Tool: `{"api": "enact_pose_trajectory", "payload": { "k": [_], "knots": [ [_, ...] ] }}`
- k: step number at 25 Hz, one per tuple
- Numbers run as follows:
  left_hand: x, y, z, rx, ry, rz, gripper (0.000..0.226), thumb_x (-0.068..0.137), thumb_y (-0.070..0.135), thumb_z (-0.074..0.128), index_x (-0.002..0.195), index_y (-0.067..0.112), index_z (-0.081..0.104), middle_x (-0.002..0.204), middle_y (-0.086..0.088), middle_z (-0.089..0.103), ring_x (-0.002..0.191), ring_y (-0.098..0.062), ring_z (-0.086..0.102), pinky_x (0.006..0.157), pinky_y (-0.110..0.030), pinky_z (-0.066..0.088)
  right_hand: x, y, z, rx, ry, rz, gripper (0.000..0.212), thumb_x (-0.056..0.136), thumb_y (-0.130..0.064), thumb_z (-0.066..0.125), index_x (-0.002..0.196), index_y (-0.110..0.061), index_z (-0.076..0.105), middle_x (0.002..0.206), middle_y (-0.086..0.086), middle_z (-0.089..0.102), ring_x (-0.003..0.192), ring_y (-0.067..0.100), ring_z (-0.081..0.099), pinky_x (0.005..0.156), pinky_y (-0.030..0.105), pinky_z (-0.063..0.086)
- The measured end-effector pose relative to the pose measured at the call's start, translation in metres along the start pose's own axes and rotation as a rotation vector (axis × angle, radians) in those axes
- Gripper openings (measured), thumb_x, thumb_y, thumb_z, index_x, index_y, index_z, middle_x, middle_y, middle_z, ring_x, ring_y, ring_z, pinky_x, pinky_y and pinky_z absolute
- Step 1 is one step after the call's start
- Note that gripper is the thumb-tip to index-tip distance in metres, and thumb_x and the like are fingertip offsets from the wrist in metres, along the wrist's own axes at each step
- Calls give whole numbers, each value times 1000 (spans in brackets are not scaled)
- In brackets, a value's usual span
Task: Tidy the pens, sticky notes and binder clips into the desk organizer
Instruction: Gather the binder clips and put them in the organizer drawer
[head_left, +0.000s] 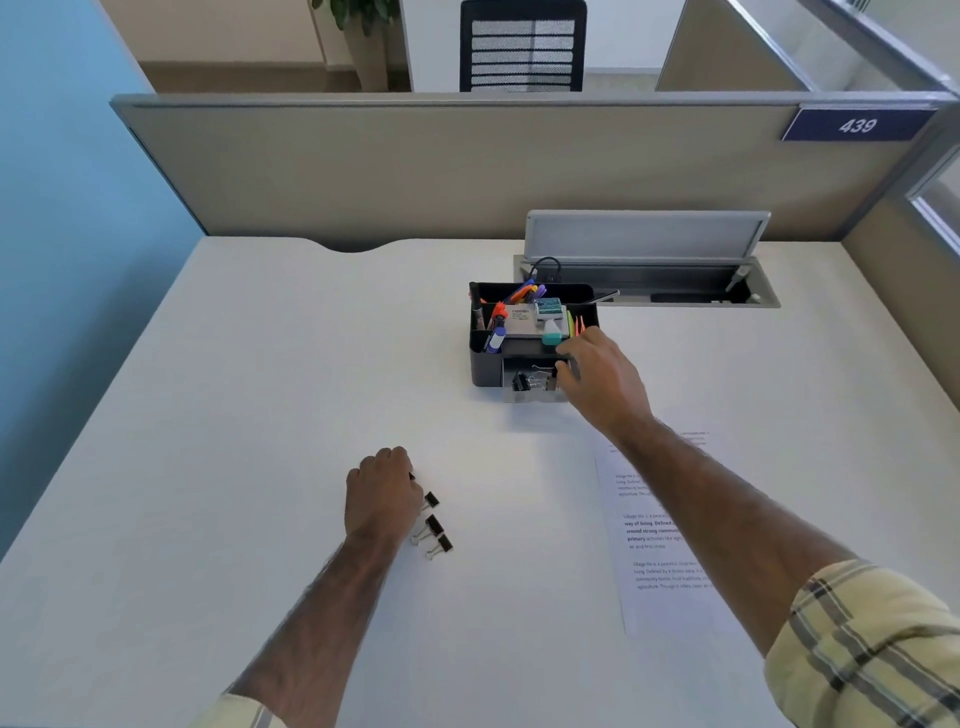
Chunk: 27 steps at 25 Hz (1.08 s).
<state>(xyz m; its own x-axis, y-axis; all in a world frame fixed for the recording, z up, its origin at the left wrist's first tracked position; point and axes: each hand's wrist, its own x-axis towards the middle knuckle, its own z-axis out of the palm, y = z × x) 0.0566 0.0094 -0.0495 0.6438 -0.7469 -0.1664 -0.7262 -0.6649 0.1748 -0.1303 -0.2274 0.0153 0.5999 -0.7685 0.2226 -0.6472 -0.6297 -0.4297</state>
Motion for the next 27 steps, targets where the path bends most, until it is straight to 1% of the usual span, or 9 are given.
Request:
{"api": "enact_pose_trajectory", "payload": {
  "k": [3,7,10,13,16,20,22,24,27],
  "knots": [
    [1,4,2,-30,7,19,13,88,11,49,95,16,58,98,-1,62,89,-24,55,79,-35,45,-6,4,-1,11,1,4,22,97,-18,61,116,-11,69,114,3,62,102,17,59,76,29,53],
    [1,9,-3,-111,21,19,11,85,10,51,92,14,58,94,-1,63,85,-24,53,76,-36,45,-11,4,-1,43,12,30,21,96,-15,61,114,-10,70,110,2,62,97,17,59,75,35,57],
    [4,24,-19,-334,99,55,8,83,13,60,89,18,62,88,5,61,83,-19,56,75,-35,48,-12,0,1,73,26,32,21,96,-16,63,115,-11,69,111,1,62,95,15,59,74,34,58],
    [17,61,-44,-517,180,218,11,83,15,68,91,22,64,87,10,59,80,-12,57,75,-32,49,-8,-2,1,114,40,46,21,97,-18,62,117,-12,69,113,1,61,99,15,60,77,34,58],
    [41,110,-65,-482,213,385,14,84,17,71,97,21,66,93,7,61,84,-13,57,78,-32,47,-5,-3,-1,120,53,56,19,99,-18,61,114,-12,69,113,2,61,105,15,60,79,31,58],
    [64,151,-69,-305,178,500,16,88,18,68,104,19,68,101,2,64,91,-17,59,80,-35,50,-5,2,-9,123,96,46,18,97,-14,62,112,-10,71,108,2,62,91,15,61,72,29,56],
    [69,158,-66,-260,157,531,22,91,17,65,113,19,68,108,1,65,98,-18,60,83,-36,52,-6,7,-12,111,113,52,18,96,-14,63,111,-10,71,106,2,62,86,14,59,70,29,55],
    [70,156,-65,-275,159,569,29,92,15,64,121,17,67,112,-1,65,102,-20,60,85,-37,52,-9,12,-12,100,115,64,16,96,-15,63,110,-11,71,105,1,62,85,14,59,68,28,54],
    [60,126,-61,-314,182,589,23,97,14,56,116,15,69,107,-2,65,96,-20,60,81,-38,52,-15,15,-7,113,89,74,16,97,-17,61,109,-13,71,105,-1,61,84,12,59,69,28,55]
  ]
}}
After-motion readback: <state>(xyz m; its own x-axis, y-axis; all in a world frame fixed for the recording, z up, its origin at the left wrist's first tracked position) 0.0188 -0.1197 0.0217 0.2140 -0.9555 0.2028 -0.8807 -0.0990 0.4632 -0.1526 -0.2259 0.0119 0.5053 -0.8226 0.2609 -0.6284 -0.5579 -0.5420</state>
